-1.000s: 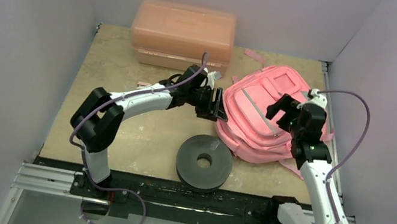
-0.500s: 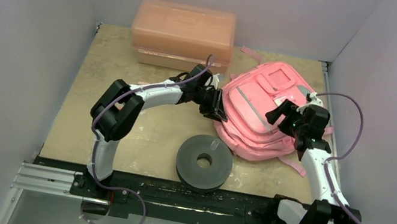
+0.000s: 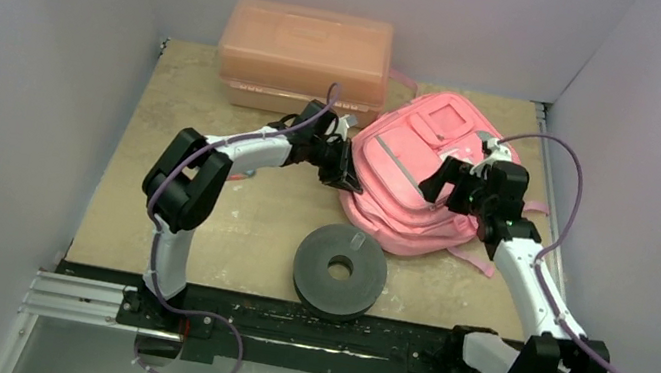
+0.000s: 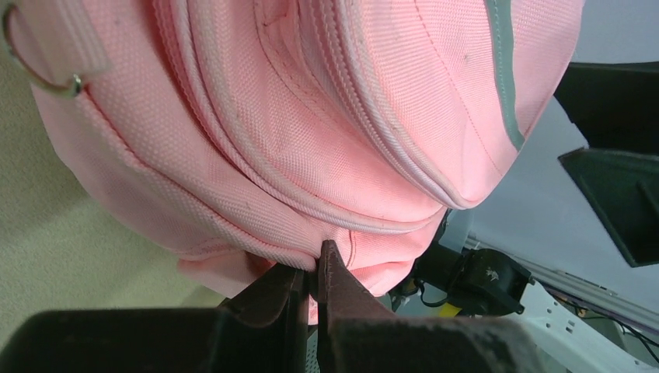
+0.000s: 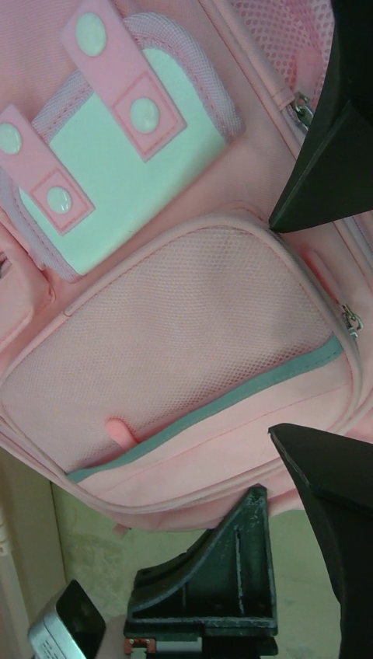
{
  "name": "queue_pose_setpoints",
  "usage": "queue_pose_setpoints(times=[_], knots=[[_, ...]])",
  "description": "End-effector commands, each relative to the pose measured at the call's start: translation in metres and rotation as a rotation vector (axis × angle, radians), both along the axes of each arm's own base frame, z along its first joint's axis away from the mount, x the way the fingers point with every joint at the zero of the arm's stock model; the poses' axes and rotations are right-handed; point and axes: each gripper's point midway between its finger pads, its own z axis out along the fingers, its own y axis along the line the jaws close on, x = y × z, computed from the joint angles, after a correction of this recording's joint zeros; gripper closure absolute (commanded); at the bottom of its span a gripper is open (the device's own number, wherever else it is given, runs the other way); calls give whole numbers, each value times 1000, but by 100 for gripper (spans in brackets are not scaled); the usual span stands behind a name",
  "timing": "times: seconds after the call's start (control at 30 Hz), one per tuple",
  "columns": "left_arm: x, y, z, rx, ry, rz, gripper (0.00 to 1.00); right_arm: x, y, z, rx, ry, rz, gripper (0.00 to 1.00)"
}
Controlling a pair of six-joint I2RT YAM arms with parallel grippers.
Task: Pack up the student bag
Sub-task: Unzip the student bag at the center of the board.
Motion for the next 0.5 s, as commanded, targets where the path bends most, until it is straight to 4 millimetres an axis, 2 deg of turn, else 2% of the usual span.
queue_pose_setpoints(times=[0.0, 0.2, 0.3, 0.33, 0.47], knots=[[1, -11, 40, -101, -73, -70, 100, -25, 31, 6, 92, -100, 181, 4], [-1, -13, 45, -119, -61, -78, 100, -29, 38, -1, 124, -130, 235, 6], [-3, -12, 46, -127, -60, -71, 100, -36, 40, -8, 140, -68, 241, 14], [-4, -13, 47, -133, -61, -72, 100, -41, 42, -12, 147, -36, 248, 20], [-6, -13, 47, -138, -62, -73, 100, -56, 45, -12, 134, -9, 248, 27]])
